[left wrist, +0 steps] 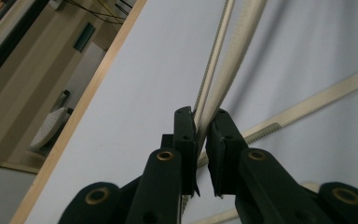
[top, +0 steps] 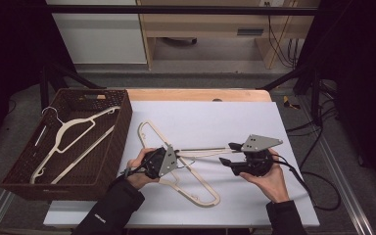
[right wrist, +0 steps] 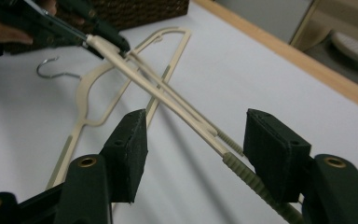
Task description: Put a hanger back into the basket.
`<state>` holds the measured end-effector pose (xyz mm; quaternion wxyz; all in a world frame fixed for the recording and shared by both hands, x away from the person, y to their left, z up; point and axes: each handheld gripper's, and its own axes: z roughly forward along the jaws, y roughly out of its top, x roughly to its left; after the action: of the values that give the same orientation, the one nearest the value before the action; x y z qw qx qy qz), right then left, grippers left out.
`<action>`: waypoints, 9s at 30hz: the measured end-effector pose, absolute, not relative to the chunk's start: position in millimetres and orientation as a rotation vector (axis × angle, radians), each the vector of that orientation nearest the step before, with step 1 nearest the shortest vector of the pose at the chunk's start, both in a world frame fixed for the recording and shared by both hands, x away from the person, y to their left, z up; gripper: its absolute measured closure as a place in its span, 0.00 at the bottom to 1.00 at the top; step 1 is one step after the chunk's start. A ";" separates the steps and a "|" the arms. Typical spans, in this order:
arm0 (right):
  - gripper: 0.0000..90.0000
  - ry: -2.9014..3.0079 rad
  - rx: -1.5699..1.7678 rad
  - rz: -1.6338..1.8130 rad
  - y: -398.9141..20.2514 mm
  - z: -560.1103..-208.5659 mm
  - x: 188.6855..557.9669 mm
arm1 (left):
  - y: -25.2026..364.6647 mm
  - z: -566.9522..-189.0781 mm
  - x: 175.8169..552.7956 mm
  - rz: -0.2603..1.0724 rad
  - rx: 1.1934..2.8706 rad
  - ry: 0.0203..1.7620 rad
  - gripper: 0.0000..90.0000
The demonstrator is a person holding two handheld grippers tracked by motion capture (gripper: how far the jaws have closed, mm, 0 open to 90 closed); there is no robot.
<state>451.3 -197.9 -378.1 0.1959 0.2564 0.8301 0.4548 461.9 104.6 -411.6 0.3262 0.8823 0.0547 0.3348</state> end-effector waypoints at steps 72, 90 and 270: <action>0.10 2.145 0.944 1.397 -225.3 -387.4 431.7 | 351.5 -264.2 464.1 0.698 2.266 0.958 0.97; 0.10 2.159 0.943 1.385 -223.8 -388.7 432.5 | 410.1 -297.0 472.9 0.633 2.268 1.173 0.97; 0.89 2.781 0.899 0.989 -71.6 -431.8 437.2 | 215.4 -382.2 406.8 0.548 2.072 0.617 0.09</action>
<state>437.2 -71.6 -431.8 0.0281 0.2914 0.9009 0.3205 406.8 215.4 -382.2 0.4398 0.8343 0.2485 0.2208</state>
